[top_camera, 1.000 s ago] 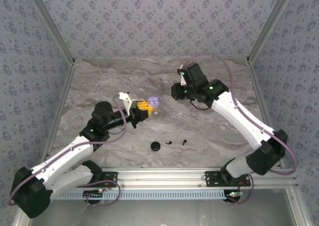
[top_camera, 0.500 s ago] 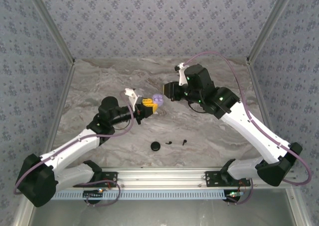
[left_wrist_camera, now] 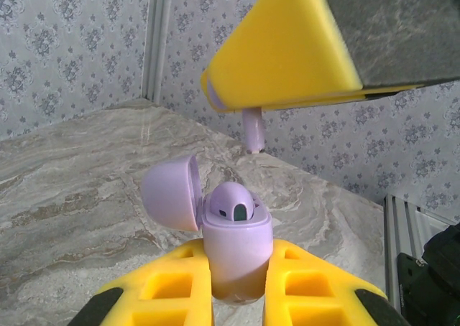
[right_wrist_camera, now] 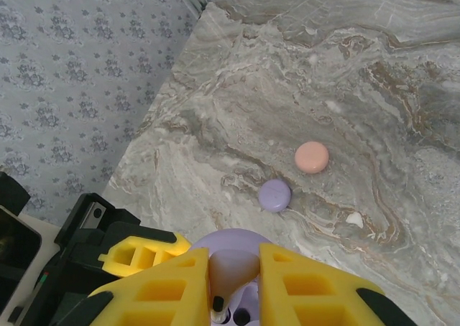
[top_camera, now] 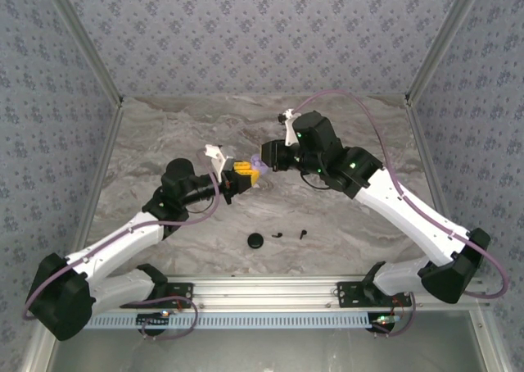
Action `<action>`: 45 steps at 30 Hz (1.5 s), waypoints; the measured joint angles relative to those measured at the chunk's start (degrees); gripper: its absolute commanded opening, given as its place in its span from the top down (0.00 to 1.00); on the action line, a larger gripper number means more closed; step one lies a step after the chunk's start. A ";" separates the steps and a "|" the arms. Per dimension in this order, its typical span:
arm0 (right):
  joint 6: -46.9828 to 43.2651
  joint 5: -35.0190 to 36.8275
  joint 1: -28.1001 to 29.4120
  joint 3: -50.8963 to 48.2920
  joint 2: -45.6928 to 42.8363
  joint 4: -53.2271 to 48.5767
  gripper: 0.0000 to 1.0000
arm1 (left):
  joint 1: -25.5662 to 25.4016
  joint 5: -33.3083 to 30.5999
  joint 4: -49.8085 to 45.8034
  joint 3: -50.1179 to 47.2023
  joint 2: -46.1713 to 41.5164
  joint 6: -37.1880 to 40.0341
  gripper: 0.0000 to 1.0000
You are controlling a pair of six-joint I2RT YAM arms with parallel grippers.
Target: Insert the wireless bluetooth earbuds into the charging case
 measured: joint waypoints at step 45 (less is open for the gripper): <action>-0.07 -7.58 -3.74 -1.60 0.52 -0.42 0.52 | 0.00 -0.42 1.70 0.42 -0.04 -1.09 1.00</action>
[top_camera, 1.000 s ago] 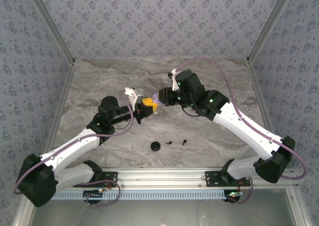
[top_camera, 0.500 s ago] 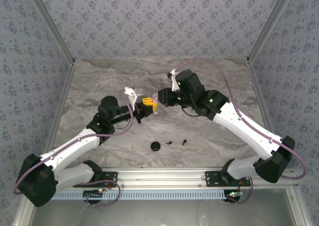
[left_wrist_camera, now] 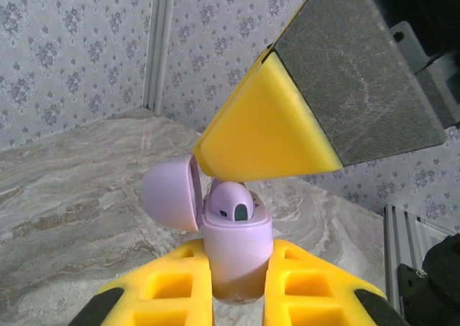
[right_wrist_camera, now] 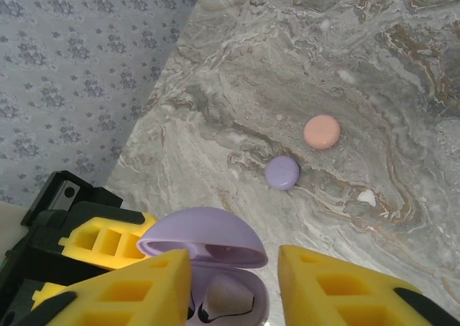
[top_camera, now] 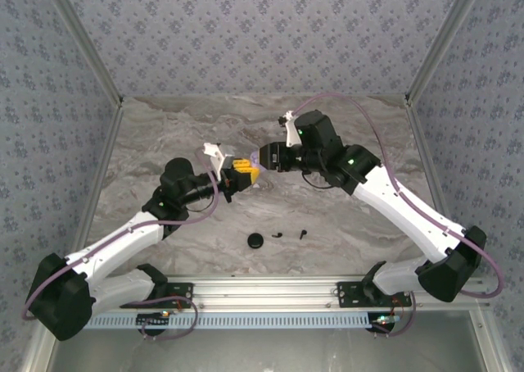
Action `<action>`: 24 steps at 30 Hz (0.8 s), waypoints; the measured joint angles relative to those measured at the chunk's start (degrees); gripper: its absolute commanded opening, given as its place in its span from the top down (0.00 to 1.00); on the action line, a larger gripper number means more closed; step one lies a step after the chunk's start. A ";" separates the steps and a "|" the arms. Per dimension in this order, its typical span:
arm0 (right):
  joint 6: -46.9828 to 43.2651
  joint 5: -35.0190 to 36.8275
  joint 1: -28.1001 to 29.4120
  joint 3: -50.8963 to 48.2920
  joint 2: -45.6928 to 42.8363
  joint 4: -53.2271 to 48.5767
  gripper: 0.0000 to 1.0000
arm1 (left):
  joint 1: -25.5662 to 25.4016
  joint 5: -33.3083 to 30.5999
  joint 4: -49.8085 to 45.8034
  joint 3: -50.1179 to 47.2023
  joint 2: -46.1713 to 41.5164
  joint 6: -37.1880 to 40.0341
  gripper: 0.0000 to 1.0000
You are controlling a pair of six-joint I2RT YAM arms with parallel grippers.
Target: Insert the wireless bluetooth earbuds into the charging case
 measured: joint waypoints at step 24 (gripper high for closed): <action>-1.29 -25.55 -4.94 -2.97 2.38 10.34 0.22 | 0.00 1.29 1.40 0.15 -0.07 -1.31 1.00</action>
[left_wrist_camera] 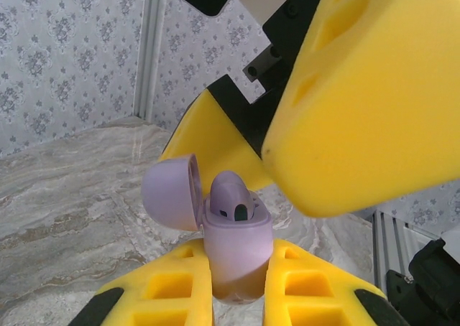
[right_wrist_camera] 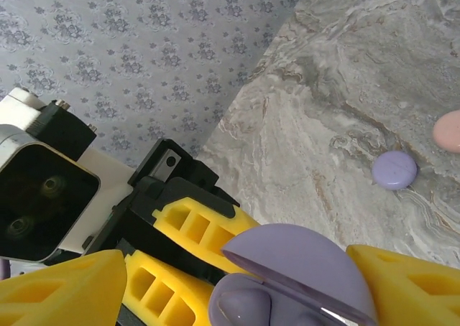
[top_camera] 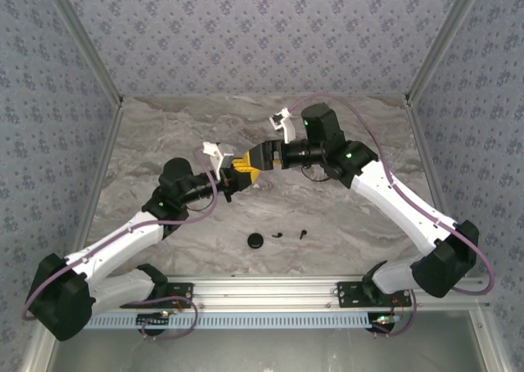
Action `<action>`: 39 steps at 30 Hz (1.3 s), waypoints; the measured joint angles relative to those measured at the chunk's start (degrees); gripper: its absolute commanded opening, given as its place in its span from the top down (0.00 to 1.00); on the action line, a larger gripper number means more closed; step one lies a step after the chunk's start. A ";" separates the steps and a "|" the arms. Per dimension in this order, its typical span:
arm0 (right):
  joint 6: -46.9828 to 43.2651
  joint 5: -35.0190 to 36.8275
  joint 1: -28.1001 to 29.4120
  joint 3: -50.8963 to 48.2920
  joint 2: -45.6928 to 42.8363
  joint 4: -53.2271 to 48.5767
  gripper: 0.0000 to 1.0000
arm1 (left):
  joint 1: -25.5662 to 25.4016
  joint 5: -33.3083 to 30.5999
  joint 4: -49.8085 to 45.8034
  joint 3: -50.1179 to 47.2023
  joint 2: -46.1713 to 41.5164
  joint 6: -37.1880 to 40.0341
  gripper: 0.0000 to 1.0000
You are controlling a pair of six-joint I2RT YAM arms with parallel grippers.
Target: Insert the wireless bluetooth earbuds into the charging case
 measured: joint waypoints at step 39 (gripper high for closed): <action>-3.50 1.64 -0.22 -3.63 -7.78 0.35 0.30 | -0.63 1.70 0.74 1.25 -0.83 0.00 1.00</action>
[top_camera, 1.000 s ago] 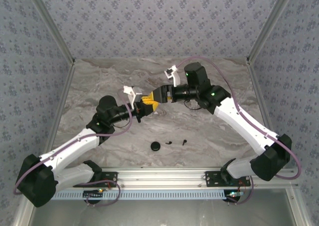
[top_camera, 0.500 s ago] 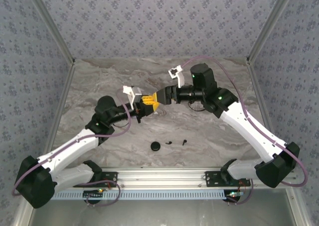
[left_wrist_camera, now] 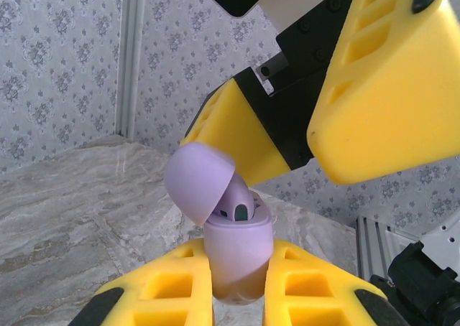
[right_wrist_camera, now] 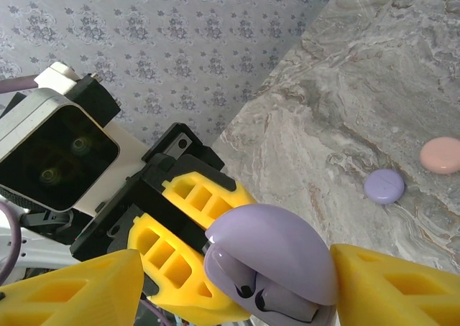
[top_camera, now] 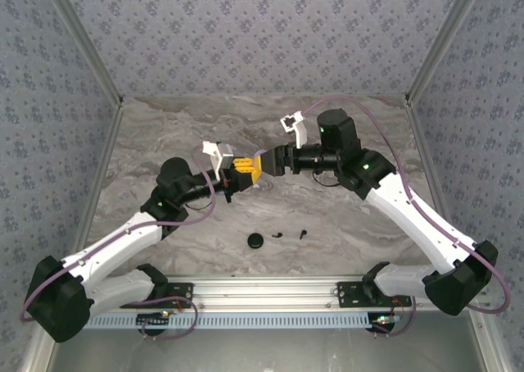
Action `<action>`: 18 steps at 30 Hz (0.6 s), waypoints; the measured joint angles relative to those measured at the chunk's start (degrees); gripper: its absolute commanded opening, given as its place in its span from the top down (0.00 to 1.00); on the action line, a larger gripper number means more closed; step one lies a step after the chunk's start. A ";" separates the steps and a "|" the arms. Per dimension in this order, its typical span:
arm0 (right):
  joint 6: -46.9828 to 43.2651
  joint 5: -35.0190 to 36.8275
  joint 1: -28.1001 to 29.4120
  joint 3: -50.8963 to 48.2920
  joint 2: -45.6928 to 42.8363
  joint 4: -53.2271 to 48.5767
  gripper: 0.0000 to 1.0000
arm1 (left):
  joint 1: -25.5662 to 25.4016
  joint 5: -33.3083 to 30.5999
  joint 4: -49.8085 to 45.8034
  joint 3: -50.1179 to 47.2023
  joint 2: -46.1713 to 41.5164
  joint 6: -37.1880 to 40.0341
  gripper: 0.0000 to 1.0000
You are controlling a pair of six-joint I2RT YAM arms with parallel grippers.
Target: Insert the wireless bluetooth earbuds into the charging case
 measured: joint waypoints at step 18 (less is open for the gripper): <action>-2.60 7.87 0.33 0.37 -0.39 -4.92 0.26 | 0.00 -2.82 -3.50 0.00 0.11 0.02 1.00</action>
